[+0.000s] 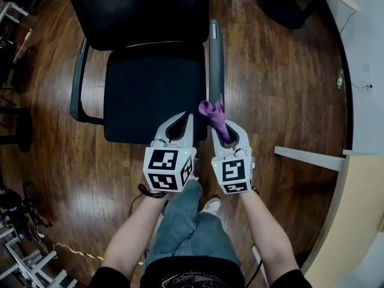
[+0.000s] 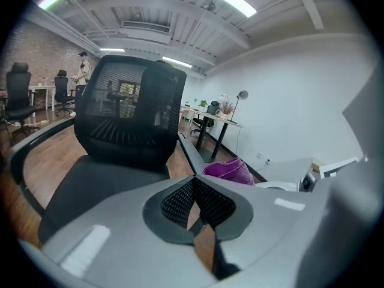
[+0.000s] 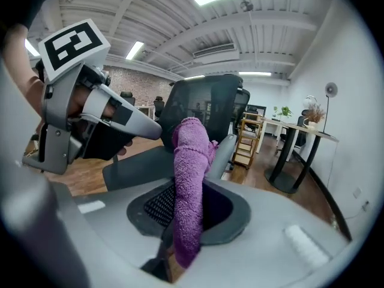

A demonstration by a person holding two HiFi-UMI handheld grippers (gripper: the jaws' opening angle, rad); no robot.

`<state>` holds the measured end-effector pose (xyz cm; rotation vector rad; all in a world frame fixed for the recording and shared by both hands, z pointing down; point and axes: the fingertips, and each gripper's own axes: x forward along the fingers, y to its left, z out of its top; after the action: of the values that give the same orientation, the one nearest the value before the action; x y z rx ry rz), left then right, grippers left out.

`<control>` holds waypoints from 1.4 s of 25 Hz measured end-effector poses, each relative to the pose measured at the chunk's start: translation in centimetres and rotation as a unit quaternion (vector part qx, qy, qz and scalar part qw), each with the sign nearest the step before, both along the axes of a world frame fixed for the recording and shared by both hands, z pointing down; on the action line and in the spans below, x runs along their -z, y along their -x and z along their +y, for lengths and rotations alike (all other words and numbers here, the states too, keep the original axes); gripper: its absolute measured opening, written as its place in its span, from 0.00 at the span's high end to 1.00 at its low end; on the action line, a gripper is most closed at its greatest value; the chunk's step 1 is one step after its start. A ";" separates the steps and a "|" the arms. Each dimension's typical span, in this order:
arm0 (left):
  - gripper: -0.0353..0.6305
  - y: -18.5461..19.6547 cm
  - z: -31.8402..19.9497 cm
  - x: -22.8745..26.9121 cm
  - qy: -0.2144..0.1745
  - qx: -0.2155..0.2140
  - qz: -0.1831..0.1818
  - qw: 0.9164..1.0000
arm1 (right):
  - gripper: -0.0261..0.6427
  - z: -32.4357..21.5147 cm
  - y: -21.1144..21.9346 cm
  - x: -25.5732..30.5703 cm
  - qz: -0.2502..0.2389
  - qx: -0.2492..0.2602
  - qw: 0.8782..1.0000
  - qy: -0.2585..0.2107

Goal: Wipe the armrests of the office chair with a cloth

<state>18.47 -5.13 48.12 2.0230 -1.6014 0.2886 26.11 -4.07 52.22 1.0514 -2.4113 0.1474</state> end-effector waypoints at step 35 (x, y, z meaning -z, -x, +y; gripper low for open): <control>0.94 -2.8 1.6 -3.6 -0.016 -0.023 -0.011 1.000 | 0.85 3.8 -1.3 -5.3 -0.038 -0.033 0.999 0.003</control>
<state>21.27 -3.54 51.75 2.0887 -1.5848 0.3063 27.39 -0.23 57.47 1.1416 -2.4438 0.2217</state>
